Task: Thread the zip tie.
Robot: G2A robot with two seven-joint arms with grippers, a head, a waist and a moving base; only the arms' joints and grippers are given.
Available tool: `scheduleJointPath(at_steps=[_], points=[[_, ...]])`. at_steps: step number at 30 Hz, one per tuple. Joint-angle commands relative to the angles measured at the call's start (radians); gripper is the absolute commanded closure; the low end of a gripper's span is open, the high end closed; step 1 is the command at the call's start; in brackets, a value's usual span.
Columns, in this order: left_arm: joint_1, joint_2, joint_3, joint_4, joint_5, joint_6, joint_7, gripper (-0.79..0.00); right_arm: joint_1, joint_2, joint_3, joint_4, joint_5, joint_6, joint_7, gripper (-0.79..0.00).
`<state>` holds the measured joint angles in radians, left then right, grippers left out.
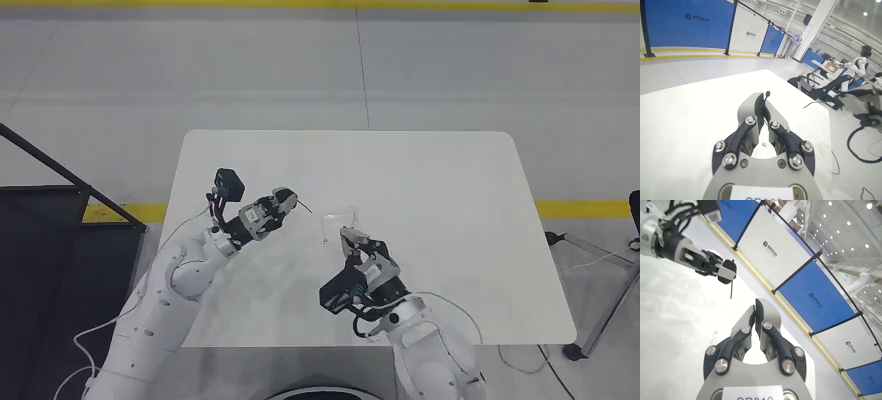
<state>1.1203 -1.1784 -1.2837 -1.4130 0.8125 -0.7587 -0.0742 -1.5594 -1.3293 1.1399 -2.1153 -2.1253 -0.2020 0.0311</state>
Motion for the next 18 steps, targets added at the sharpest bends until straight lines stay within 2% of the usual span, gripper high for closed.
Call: scheduleJointPath(at_steps=[1,5,14,16,18], points=[[-0.017,0.000,0.011,0.014,0.025,-0.029,-0.006,0.000,-0.043,0.012,0.066,-0.021,0.044,-0.039,-0.116,0.000],[-0.025,-0.001,0.025,0.021,0.041,-0.049,0.003,0.000,-0.096,0.030,0.148,-0.028,0.115,-0.125,-0.281,0.000],[-0.023,-0.001,0.027,0.021,0.041,-0.047,0.001,0.000,-0.096,0.030,0.148,-0.028,0.115,-0.125,-0.281,0.000],[-0.023,-0.003,0.048,0.013,0.043,-0.056,-0.024,0.000,-0.093,0.030,0.145,-0.028,0.119,-0.122,-0.285,0.000],[-0.041,-0.004,0.067,0.019,0.039,-0.075,-0.059,0.000,-0.067,0.034,0.132,-0.020,0.094,-0.149,-0.359,0.000]])
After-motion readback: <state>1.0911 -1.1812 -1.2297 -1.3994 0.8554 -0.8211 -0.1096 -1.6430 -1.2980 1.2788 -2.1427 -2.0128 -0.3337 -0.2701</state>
